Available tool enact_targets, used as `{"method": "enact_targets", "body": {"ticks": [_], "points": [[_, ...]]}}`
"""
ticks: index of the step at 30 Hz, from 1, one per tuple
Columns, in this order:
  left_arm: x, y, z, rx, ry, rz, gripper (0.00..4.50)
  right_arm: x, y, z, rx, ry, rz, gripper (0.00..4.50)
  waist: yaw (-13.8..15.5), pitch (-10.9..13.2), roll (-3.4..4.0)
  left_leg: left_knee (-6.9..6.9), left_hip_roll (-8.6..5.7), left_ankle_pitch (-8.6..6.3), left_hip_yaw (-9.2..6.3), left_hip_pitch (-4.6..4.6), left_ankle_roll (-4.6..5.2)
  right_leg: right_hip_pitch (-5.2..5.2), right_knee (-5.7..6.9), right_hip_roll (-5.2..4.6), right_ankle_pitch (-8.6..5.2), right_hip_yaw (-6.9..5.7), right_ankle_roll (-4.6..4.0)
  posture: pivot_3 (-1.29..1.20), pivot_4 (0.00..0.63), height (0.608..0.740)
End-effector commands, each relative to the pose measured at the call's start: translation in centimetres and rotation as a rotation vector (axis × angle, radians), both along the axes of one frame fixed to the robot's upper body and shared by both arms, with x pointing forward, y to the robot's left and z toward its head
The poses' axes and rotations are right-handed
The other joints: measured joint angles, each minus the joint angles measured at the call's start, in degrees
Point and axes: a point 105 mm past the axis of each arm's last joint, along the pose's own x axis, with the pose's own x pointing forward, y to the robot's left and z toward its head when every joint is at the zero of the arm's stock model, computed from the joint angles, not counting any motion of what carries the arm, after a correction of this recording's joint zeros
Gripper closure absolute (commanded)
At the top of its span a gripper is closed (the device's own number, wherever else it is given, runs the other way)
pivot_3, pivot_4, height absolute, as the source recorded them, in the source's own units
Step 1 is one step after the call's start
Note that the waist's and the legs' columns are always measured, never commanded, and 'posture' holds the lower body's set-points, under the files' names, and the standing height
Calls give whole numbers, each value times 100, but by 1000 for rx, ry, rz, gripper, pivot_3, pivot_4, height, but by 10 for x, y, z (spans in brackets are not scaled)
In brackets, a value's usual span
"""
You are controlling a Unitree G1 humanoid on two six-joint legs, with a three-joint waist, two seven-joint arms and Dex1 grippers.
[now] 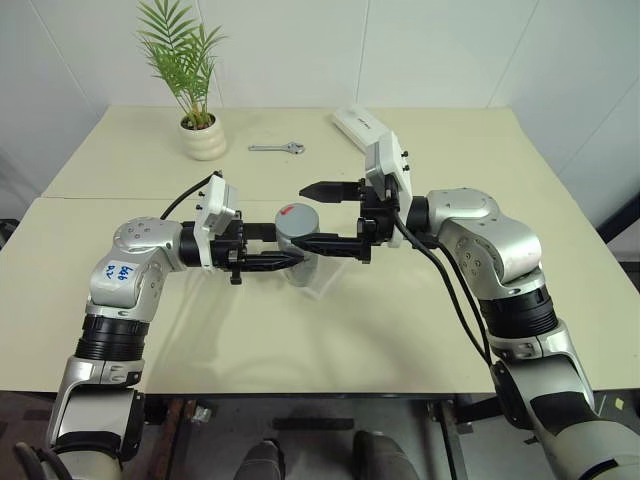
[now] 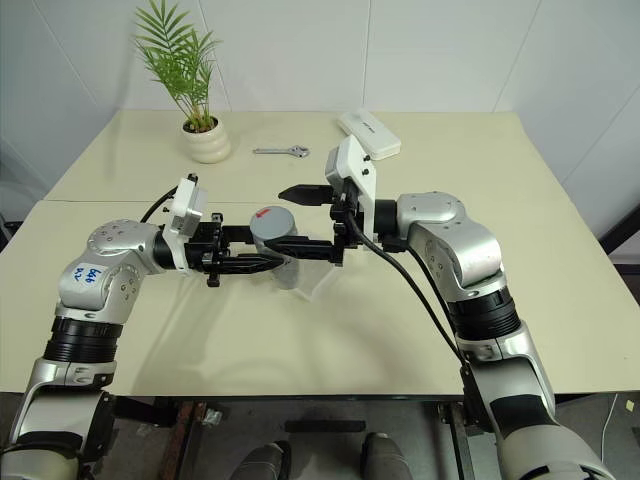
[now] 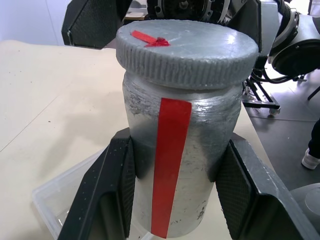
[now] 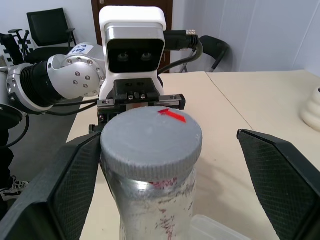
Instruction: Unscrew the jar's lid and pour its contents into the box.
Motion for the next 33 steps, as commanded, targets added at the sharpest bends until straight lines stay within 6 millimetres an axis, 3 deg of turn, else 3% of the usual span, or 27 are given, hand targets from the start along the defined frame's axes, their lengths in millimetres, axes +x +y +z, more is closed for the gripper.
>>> {"method": "enact_targets", "body": {"ticks": [1, 8, 14, 21, 24, 27, 33], "points": [[-4, 1, 12, 0, -60, -20, 2643, -7, -5, 11, 29, -46, 18, 28, 1, 0, 0, 0, 0, 0, 0, 0, 0, 0, 0, 0, 0, 0, 0, 0, 150, 740], [-4, 3, 12, 4, -61, -16, 2643, -16, 4, 19, 63, -35, 74, 28, -1, 0, 0, 0, 0, 0, 0, 0, 0, 0, 0, 0, 0, 0, 0, 0, 150, 740], [-4, 2, 12, 3, -64, -18, 2643, -15, 17, 19, 65, -30, 82, 28, 1, 0, 0, 0, 0, 0, 0, 1, 0, 0, 2, 0, 0, 0, 0, 0, 150, 740], [-4, 1, 13, 2, -67, -17, 2643, -16, 19, 16, 59, -21, 91, 28, 0, 0, 0, 0, 0, 0, 0, 0, 0, 0, 1, 0, 0, 0, 0, 0, 150, 740], [-4, 1, 13, 0, -68, -14, 2643, -15, 19, 14, 58, -19, 87, 618, 0, 0, 0, 0, 0, 0, 0, 0, 0, 0, 1, 0, 0, 0, 0, 0, 150, 740], [-3, 1, 13, -1, -68, -14, 2643, -15, 19, 14, 57, -18, 89, 1587, 0, 0, 0, 0, 0, 0, 0, 0, 0, 0, 2, 0, 0, 0, 0, 0, 150, 740], [-3, 1, 13, -2, -70, -13, 2643, -14, 17, 13, 51, -23, 76, 1587, 0, 0, 0, 0, 0, 0, 0, 0, 0, 0, 1, 0, 0, 0, 0, 0, 150, 740]]}}
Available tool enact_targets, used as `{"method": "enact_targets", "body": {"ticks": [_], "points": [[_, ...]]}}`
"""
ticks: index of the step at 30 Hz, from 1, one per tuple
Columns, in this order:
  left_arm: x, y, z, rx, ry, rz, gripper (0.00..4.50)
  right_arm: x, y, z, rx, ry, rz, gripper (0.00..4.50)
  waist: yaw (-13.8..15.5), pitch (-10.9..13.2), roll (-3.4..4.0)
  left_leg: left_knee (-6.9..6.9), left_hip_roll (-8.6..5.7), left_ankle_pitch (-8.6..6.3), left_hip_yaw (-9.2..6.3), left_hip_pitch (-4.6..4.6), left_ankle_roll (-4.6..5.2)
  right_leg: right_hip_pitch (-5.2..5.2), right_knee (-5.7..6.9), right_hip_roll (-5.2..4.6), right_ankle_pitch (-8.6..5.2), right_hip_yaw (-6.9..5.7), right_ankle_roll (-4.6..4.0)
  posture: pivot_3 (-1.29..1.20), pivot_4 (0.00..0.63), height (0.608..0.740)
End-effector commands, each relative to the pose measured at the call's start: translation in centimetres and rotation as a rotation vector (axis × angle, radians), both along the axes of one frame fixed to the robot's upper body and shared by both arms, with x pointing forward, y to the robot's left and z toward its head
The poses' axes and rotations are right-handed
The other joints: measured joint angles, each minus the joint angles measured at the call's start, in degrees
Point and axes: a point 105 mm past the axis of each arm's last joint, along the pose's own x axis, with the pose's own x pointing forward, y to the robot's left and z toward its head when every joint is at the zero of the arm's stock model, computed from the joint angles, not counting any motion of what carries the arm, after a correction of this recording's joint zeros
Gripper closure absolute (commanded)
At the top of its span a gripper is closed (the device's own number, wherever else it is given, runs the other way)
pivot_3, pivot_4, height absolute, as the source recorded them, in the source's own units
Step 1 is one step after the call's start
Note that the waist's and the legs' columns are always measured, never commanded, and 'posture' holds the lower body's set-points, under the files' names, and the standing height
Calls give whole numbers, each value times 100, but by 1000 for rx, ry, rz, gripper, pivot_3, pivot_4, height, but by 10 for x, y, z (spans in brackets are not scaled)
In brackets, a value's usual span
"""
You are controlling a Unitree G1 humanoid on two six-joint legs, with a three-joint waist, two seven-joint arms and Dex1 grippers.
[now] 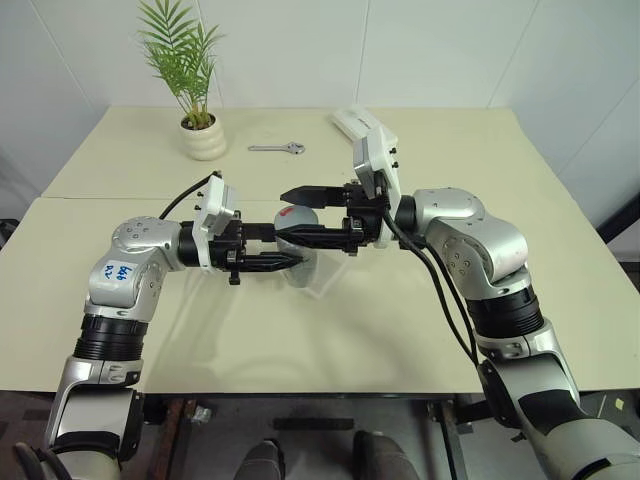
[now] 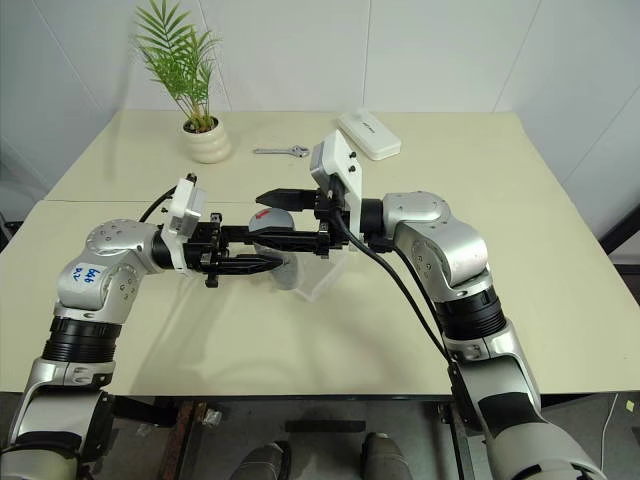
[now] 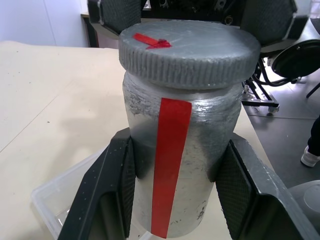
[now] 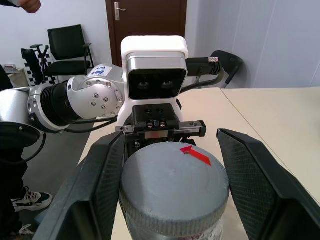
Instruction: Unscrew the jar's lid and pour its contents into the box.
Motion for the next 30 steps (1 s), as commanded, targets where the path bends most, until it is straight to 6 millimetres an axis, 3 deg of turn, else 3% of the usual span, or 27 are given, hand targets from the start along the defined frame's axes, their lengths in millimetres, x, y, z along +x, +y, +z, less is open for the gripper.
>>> {"method": "enact_targets", "body": {"ticks": [1, 9, 14, 30], "points": [[-2, 0, 13, -8, -66, -7, 2643, -4, 0, 7, 8, -33, 6, 1587, 0, 0, 0, 0, 0, 0, 0, 0, 0, 0, 0, 0, 0, 0, 0, 0, 150, 740], [-2, 0, 14, -11, -70, -7, 2643, -3, -1, 9, 21, -17, 2, 1587, 0, 0, 0, 0, 0, 0, 0, 0, 0, 0, 1, 0, 0, 0, 0, 0, 150, 740], [-1, 0, 14, -9, -69, -8, 2643, -3, -3, 24, 107, 59, 4, 1587, 3, 0, 0, 0, 1, 0, 0, 0, 0, 0, 2, 0, 0, 0, 0, 0, 150, 740], [-2, 0, 14, -8, -68, -8, 2643, -7, -3, 22, 90, 46, 19, 1587, 0, 0, 0, 0, 0, 0, 0, 0, 0, 0, 1, 0, 0, 0, 0, 0, 150, 740]]}}
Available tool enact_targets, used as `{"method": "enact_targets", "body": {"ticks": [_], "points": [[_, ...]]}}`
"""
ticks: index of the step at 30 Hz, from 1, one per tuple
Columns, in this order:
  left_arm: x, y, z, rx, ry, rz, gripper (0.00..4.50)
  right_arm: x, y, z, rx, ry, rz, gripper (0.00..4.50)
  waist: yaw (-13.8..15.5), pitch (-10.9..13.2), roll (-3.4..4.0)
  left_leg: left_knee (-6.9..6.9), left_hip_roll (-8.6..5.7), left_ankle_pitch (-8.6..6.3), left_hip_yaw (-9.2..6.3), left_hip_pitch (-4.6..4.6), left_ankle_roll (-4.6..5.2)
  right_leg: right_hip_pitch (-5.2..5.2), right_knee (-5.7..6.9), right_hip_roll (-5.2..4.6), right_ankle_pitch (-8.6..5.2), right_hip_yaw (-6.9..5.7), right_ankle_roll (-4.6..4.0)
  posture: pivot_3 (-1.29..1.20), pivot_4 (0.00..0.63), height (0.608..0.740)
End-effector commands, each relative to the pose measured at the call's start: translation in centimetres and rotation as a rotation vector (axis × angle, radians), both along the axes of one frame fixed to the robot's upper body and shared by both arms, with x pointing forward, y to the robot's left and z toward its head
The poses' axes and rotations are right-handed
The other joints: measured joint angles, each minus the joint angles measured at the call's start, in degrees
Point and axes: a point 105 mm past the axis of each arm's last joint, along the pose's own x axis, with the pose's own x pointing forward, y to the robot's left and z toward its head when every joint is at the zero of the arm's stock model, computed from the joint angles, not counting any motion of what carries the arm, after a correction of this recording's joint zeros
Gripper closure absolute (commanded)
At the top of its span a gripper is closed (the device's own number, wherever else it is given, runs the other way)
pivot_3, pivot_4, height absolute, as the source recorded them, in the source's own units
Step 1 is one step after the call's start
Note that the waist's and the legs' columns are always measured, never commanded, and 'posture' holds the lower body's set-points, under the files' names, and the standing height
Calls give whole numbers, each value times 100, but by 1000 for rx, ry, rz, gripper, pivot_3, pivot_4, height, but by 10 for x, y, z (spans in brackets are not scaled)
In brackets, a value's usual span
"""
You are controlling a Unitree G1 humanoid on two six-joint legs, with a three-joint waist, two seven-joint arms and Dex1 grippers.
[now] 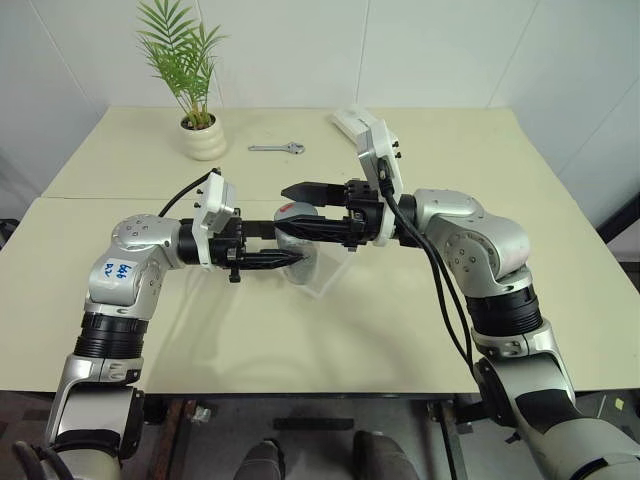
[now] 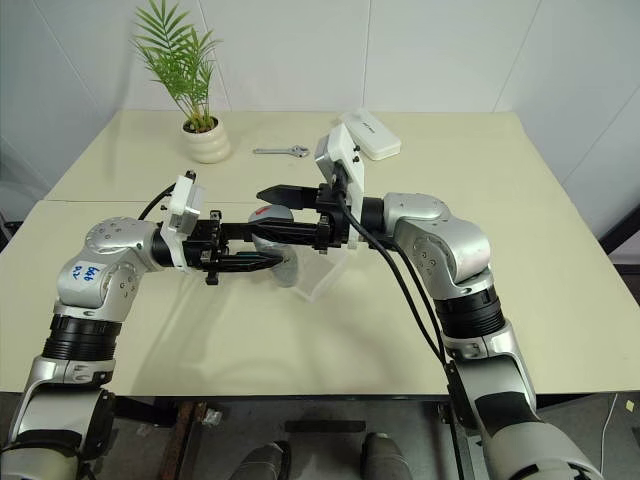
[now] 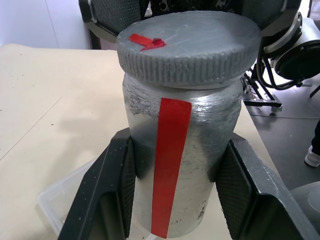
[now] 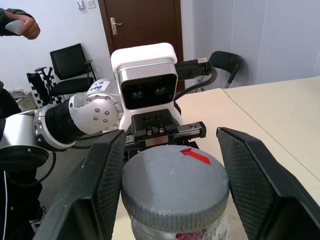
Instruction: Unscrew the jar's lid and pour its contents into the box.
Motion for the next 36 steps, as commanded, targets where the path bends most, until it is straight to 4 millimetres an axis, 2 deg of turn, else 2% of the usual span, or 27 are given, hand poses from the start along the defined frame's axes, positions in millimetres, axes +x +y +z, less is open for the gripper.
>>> {"method": "enact_targets", "body": {"ticks": [1, 10, 11, 15, 29, 32, 36], "points": [[-3, 1, 11, -6, -55, -11, 2643, -9, -3, 15, 17, -86, 21, 1587, 1, 0, 0, 0, 0, 0, 0, 0, 0, 0, 0, 0, 0, 0, 0, 0, 150, 740], [-3, 1, 11, -6, -54, -9, 2643, -16, 1, 0, -68, -118, 43, 1587, 0, 0, 0, 0, 0, 0, 0, 0, 0, 0, -1, 0, 0, 0, 0, 0, 150, 740], [-3, 1, 11, -6, -53, -9, 2643, -15, 2, 1, -58, -122, 36, 1132, 0, 0, 0, 0, 0, 0, 0, 0, 0, 0, -1, 0, 0, 0, 0, 0, 150, 740], [-3, 1, 11, -5, -51, -8, 2643, -15, 2, 5, -39, -144, 26, 38, 0, 0, 0, 0, 0, 0, 0, 0, 0, 0, 0, 0, 0, 0, 0, 0, 150, 740], [-3, 1, 10, -8, -50, -10, 2643, -11, 2, 3, -48, -141, 14, 38, 0, 0, 0, 0, 0, 0, 0, 0, 0, 0, -1, 0, 0, 0, 0, 0, 150, 740], [-4, 0, 10, -9, -51, -9, 2643, -10, 2, 3, -46, -137, 11, 653, 0, 0, 0, 0, 0, 0, 0, 0, 0, 0, -1, 0, 0, 0, 0, 0, 150, 740], [-4, 1, 10, -9, -52, -9, 2643, -8, 2, 4, -43, -136, 6, 1945, -1, 0, 0, 0, 0, 0, 0, 0, 0, 0, -1, 0, 0, 0, 0, 0, 150, 740]]}}
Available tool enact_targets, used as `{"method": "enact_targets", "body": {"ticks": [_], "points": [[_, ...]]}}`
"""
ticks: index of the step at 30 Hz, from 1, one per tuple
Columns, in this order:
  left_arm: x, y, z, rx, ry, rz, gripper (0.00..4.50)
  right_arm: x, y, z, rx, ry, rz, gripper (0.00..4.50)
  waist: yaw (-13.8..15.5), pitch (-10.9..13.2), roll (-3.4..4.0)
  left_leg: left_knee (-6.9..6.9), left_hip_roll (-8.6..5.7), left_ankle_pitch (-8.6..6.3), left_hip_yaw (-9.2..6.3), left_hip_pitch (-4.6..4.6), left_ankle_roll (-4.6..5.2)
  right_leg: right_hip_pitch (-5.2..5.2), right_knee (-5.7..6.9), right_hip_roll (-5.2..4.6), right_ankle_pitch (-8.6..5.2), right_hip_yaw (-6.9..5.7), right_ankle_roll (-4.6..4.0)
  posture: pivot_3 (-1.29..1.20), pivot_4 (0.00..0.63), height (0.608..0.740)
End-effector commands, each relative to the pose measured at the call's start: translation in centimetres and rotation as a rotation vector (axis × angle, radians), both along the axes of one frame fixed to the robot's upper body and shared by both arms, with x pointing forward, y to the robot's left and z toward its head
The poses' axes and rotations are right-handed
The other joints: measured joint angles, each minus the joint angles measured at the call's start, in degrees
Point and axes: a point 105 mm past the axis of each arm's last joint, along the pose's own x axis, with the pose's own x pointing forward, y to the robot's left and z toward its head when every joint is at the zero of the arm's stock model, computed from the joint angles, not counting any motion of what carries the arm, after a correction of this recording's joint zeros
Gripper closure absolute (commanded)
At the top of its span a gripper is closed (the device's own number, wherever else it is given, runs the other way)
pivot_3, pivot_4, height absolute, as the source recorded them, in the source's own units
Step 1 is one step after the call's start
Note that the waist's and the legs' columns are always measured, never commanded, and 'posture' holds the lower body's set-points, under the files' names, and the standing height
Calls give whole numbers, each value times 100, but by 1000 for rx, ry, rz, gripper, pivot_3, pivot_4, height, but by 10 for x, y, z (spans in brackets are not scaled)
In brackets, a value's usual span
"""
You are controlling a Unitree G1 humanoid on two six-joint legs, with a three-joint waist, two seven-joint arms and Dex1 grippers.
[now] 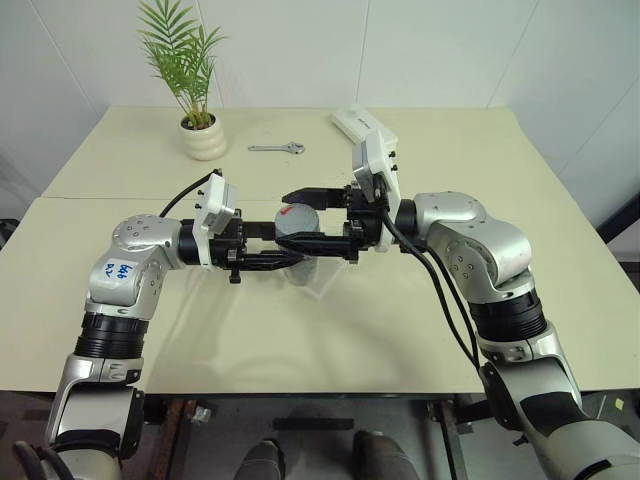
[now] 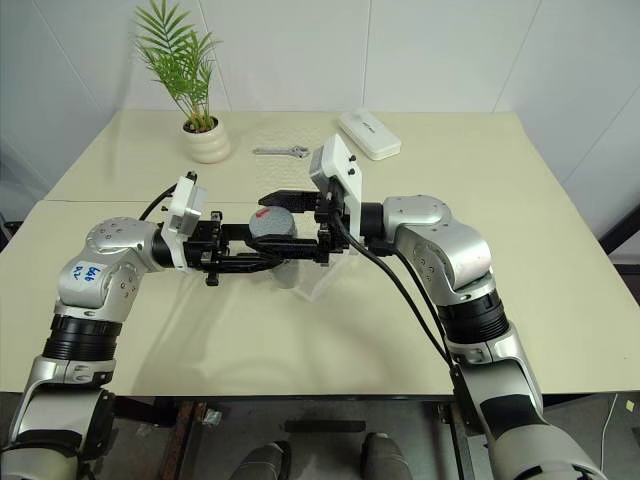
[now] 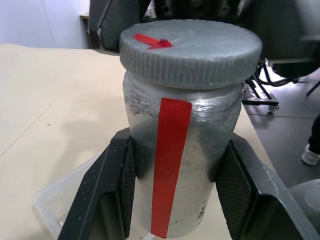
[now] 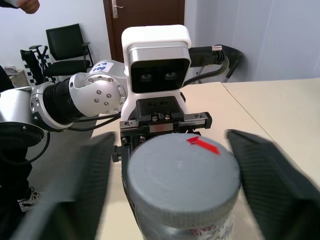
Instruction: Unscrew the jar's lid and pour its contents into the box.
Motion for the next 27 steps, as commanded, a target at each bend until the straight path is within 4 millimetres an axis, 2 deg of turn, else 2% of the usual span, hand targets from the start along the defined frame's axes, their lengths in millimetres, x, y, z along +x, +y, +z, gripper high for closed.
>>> {"method": "enact_targets", "body": {"ticks": [1, 6, 11, 13, 16, 18, 21, 22, 24, 25, 26, 27], "points": [[-3, 1, 10, -13, -52, -3, 2643, -6, 3, 15, 43, -45, 21, 1941, -1, 0, 0, 0, 0, 0, 0, 0, 0, 0, 0, 0, 0, 0, 0, 0, 150, 740], [-3, 2, 10, -11, -50, -2, 2643, -15, 2, 36, 180, 42, 73, 1941, -1, 0, 0, 0, 1, 0, 0, 0, 0, 0, 2, 0, 0, 0, 0, 0, 150, 740], [-3, 3, 6, 3, -48, 1, 2643, -27, -10, 63, 370, 206, 155, 1941, 7, 0, 0, -1, 3, 0, -1, 0, 0, 0, 7, 0, 0, 0, -1, 0, 150, 740], [-4, 5, 5, 6, -46, 4, 2643, -24, -17, 61, 377, 182, 100, 1941, 7, 0, 0, -1, 2, 0, -1, -1, 0, 0, 5, 0, 0, 0, -1, 0, 150, 740], [-5, 7, 5, 6, -43, 13, 2643, -2, -37, 51, 339, 89, -126, 1941, 8, 0, 0, -1, 1, -1, 0, -1, 1, 0, -1, 0, 0, 0, -1, 0, 150, 740], [-5, 10, 6, -5, -35, 28, 2643, 20, -63, 40, 334, 49, -318, 1941, 8, 0, 0, -1, -1, -1, 1, -1, 2, 0, -3, -1, 0, 1, -1, 0, 150, 740], [-5, 14, 6, -14, -32, 46, 2643, 37, -96, 21, 297, 13, -487, 1941, 13, 0, 0, -1, -1, -1, 3, -1, 2, 0, -3, -1, 0, 2, -1, 0, 150, 740], [-4, 16, 7, -24, -28, 54, 2643, 44, -111, 6, 253, -18, -559, 1941, 13, 0, 0, -1, -1, -1, 3, -1, 2, 0, -3, -1, 0, 2, -1, 0, 150, 740], [-2, 19, 9, -57, -19, 74, 2643, 65, -157, -44, 184, 9, -786, 1941, 20, -3, -5, -2, -1, -2, 5, -1, 3, 1, -8, -1, 0, 2, 0, 0, 150, 740], [-1, 20, 10, -69, -15, 81, 2643, 70, -174, -63, 154, 26, -864, 1941, 24, -5, -8, -2, -1, -3, 6, 0, 5, 2, -9, -1, 0, 2, 0, 0, 150, 740], [-1, 20, 11, -73, -13, 83, 2643, 73, -186, -82, 126, 36, -916, 1941, 24, -5, -9, -2, -1, -3, 6, 1, 5, 6, -12, -1, 0, 2, 0, 0, 150, 740], [-1, 20, 11, -74, -12, 83, 2643, 74, -192, -93, 108, 34, -937, 1941, 19, -4, -8, -1, -3, -3, 9, 1, 6, 8, -15, -4, 1, 3, 1, 0, 150, 740]]}}
